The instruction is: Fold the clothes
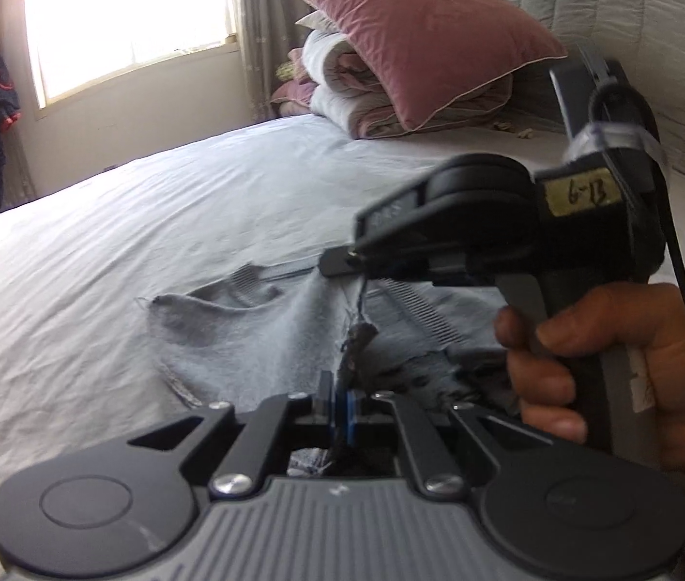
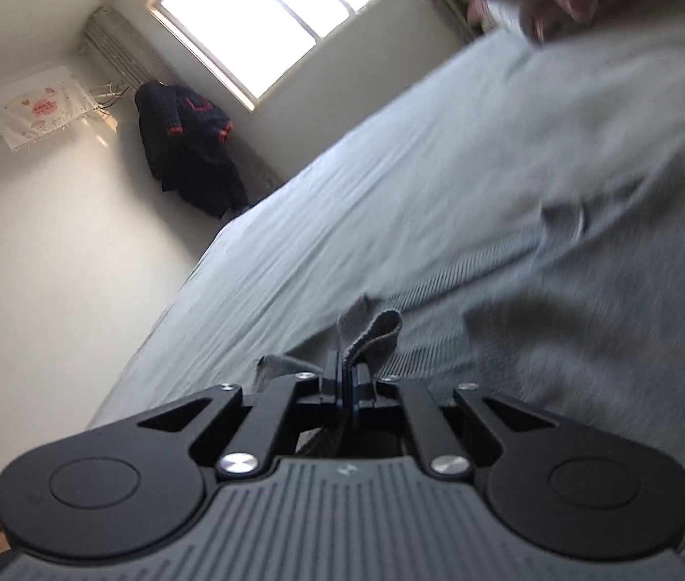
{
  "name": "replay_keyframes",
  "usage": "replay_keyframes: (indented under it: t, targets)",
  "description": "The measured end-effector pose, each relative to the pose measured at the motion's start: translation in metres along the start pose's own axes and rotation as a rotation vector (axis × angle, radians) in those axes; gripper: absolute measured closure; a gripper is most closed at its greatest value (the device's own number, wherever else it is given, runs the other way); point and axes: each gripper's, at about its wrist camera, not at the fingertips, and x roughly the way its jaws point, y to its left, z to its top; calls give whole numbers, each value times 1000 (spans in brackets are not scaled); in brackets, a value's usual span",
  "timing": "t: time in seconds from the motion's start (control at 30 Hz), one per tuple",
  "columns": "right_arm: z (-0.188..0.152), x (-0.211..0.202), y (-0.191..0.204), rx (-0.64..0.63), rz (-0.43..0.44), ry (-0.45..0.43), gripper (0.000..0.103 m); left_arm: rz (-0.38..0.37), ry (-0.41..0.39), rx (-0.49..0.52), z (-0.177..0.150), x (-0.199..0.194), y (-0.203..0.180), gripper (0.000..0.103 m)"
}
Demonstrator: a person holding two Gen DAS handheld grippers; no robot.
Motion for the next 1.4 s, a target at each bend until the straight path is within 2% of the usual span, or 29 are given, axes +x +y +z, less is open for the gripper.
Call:
replay_keyframes:
  t: [0.23,0.43,0.5,0.53,0.6,0.73,0.87,1.03,1.07,1.27,1.33,1.4]
  targets:
    - [-4,2,-13,-50,-79,-26,98,-47,2,-10,2,12,-14,99]
    - [8,3,-18,-22,-120,-17,97,-122,63,-15,-6,25,-15,96]
    - [11,0,-21,-4,-127,-19,95,-161,60,-27,-10,26,-15,83]
    - [12,-1,-22,4,-130,-20,89,-180,56,-33,-11,25,-15,79]
    - [15,-4,-25,21,-136,-23,88,-242,47,-57,-11,23,-14,72]
    - [19,-9,-32,56,-149,-28,88,-308,31,-92,-10,20,-11,72]
    - [20,-9,-35,66,-153,-5,88,-316,34,-113,-9,23,-10,72]
    - [17,-4,-38,60,-151,46,88,-299,57,-140,-2,23,3,71]
    - [17,-3,-38,59,-151,56,88,-276,55,-145,2,22,9,69]
    - [11,2,-33,15,-151,81,83,1,55,-216,20,39,61,55]
    - [10,2,-31,-1,-150,81,75,67,61,-234,23,52,76,52]
    - [9,2,-29,-16,-138,80,65,97,72,-264,24,69,86,52]
